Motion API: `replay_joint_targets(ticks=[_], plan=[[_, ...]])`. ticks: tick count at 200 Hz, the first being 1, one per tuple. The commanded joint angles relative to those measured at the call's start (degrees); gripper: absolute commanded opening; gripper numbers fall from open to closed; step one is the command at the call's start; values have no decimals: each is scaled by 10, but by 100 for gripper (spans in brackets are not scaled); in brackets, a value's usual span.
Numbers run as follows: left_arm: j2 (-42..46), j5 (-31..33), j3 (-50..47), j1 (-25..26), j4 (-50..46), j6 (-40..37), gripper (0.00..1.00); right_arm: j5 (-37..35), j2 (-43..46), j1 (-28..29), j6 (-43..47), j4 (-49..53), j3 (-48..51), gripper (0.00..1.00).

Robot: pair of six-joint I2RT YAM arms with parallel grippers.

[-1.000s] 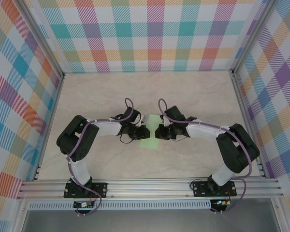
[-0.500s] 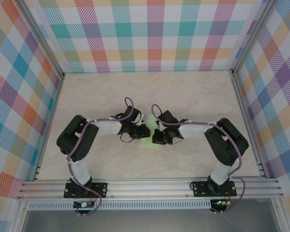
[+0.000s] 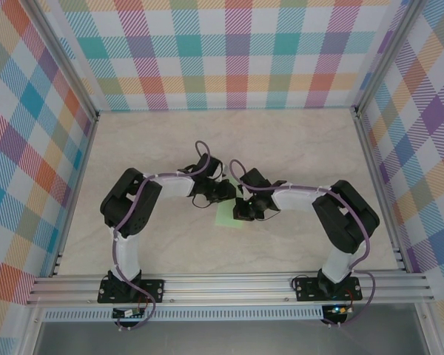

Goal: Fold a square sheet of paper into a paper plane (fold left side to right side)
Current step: Hold the square sheet of paper at the center of the table, then first fold the square sheet of paper in half at the center of the table.

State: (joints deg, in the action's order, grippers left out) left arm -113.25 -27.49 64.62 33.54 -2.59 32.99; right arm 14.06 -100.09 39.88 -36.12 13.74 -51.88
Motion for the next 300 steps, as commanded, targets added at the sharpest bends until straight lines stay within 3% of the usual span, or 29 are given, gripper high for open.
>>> replay_joint_targets(ticks=[1, 66, 172, 300], plan=[[-13, 23, 12, -11, -1, 3, 18, -40, -23, 0, 18, 68, 5, 6], [-45, 45, 49, -54, 1, 8, 18, -53, -35, 0, 56, 126, -19, 6], [-138, 56, 190, -93, -48, 11, 18, -30, -44, 0, 64, 123, -10, 6], [-197, 59, 283, -125, -87, 13, 18, -21, -28, 1, 75, 135, 0, 6]])
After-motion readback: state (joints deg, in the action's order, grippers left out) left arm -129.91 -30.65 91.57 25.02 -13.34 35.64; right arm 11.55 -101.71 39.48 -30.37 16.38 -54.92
